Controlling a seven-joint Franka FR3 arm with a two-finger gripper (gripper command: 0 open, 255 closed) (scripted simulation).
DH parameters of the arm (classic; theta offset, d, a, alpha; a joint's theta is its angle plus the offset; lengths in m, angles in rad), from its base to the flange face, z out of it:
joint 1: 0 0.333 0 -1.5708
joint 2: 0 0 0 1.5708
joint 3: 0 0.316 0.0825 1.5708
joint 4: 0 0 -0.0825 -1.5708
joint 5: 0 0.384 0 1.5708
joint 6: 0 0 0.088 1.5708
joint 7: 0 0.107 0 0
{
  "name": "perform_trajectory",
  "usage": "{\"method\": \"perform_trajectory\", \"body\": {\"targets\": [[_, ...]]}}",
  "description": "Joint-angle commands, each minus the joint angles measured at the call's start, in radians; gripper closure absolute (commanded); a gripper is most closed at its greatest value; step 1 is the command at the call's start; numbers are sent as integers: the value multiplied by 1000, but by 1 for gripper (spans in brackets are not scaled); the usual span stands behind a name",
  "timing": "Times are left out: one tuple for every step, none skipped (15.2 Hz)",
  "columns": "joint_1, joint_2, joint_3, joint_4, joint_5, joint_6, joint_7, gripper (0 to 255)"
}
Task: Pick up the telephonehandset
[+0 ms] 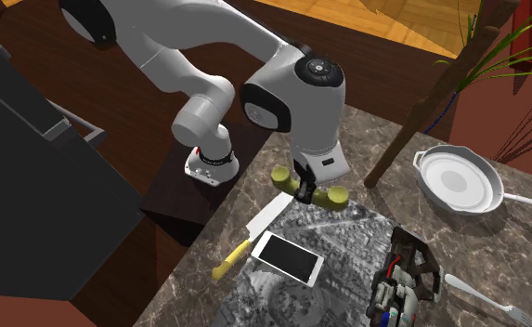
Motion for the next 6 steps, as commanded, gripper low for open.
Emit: {"method": "perform_trajectory", "body": {"targets": [[1, -8, 4, 21, 3, -30, -2, 255], [1, -11, 6, 33, 5, -44, -2, 255], [2, -13, 8, 45, 7, -58, -3, 255], [3, -15, 10, 57, 9, -72, -4, 255], [3, -15, 11, 59, 9, -74, -4, 255], [3, -15, 11, 59, 9, -74, -4, 255]]}}
